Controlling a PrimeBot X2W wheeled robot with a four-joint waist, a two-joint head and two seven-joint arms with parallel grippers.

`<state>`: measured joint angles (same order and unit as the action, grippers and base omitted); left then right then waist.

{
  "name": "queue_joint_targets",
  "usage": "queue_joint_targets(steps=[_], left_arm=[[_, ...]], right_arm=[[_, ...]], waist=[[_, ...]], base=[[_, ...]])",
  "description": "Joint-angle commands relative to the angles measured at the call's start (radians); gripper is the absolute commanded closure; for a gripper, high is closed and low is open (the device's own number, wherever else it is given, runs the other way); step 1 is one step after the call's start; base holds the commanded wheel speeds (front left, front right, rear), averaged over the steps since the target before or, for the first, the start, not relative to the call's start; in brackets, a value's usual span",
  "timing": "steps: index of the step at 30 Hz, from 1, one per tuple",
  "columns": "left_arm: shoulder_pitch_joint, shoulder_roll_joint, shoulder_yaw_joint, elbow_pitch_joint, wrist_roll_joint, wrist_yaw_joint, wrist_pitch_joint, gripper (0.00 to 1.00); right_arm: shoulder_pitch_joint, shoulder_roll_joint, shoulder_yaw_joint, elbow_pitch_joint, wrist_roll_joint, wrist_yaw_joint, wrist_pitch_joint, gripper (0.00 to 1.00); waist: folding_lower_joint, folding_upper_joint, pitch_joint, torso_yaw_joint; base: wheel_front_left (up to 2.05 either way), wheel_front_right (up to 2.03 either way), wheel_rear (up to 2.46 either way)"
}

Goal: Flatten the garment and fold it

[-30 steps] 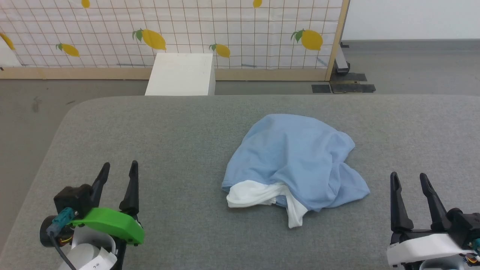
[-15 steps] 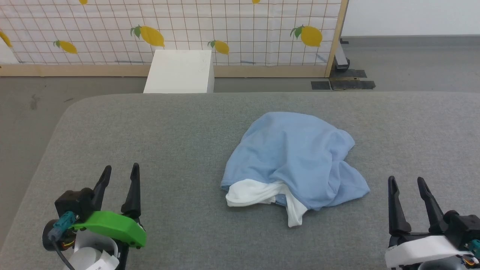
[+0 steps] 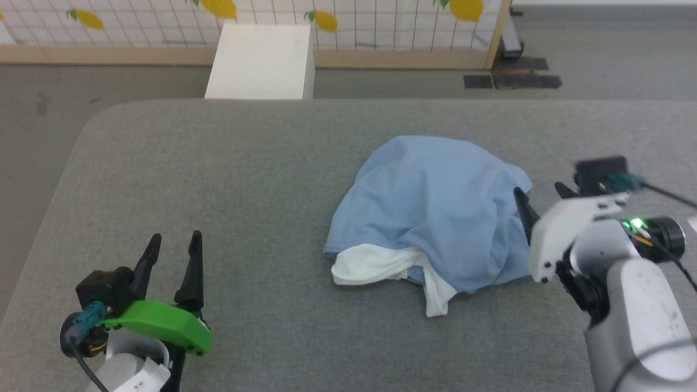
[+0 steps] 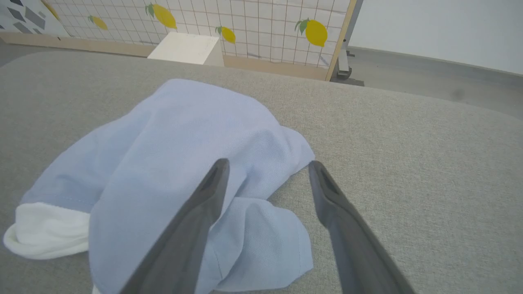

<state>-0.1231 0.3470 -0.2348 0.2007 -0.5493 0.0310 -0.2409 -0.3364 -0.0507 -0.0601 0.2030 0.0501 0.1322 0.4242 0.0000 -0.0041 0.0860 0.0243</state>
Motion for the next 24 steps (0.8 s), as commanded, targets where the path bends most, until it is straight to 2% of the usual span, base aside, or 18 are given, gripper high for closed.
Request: queue_joint_targets(steps=[1, 5, 7, 10, 17, 18, 19, 20, 24], left_arm=[[-0.021, 0.007, 0.005, -0.004, -0.013, -0.009, -0.001, 0.0], [-0.046, 0.008, 0.008, -0.001, -0.021, -0.022, -0.003, 0.0], [-0.057, 0.008, 0.009, 0.002, -0.024, -0.027, -0.004, 0.0], [-0.074, 0.006, 0.006, 0.012, -0.029, -0.038, -0.004, 0.0], [-0.103, -0.004, -0.006, 0.043, -0.035, -0.06, -0.007, 0.0], [-0.105, -0.006, -0.007, 0.048, -0.036, -0.063, -0.007, 0.0], [-0.105, -0.007, -0.008, 0.052, -0.037, -0.064, -0.008, 0.0], [-0.105, -0.009, -0.01, 0.056, -0.037, -0.066, -0.008, 0.0], [-0.101, -0.015, -0.017, 0.07, -0.035, -0.064, -0.01, 0.0]], right_arm=[[-0.037, 0.001, 0.012, 0.019, -0.031, -0.002, 0.085, 0.0], [-0.1, -0.002, 0.054, 0.072, -0.083, -0.002, 0.328, 0.0], [-0.111, -0.011, 0.079, 0.087, -0.1, -0.002, 0.394, 0.0], [-0.102, -0.03, 0.122, 0.115, -0.122, -0.002, 0.446, 0.0], [-0.058, -0.025, 0.153, 0.17, -0.097, -0.002, 0.491, 0.0], [-0.054, -0.024, 0.153, 0.172, -0.086, -0.002, 0.496, 0.66], [-0.054, -0.024, 0.152, 0.166, -0.079, -0.002, 0.487, 0.93], [-0.055, -0.027, 0.149, 0.158, -0.071, -0.002, 0.471, 1.0], [-0.061, -0.037, 0.102, 0.084, -0.028, -0.002, 0.377, 1.0]], waist=[[0.0, 0.0041, 0.054, 0.03], [0.0, 0.0041, 0.092, 0.059], [0.0, 0.0041, 0.109, 0.072], [0.0, 0.0041, 0.129, 0.091], [0.0, 0.0041, 0.149, 0.11], [0.0, 0.0041, 0.147, 0.108], [0.0, 0.0041, 0.144, 0.106], [0.0, 0.0041, 0.139, 0.102], [0.0, 0.0041, 0.102, 0.074]], base=[[0.0, 0.0, 0.0], [0.0, 0.0, 0.0], [0.0, 0.0, 0.0], [0.0, 0.0, 0.0], [0.0, 0.0, 0.0], [0.0, 0.0, 0.0], [0.0, 0.0, 0.0], [0.0, 0.0, 0.0], [0.0, 0.0, 0.0]])
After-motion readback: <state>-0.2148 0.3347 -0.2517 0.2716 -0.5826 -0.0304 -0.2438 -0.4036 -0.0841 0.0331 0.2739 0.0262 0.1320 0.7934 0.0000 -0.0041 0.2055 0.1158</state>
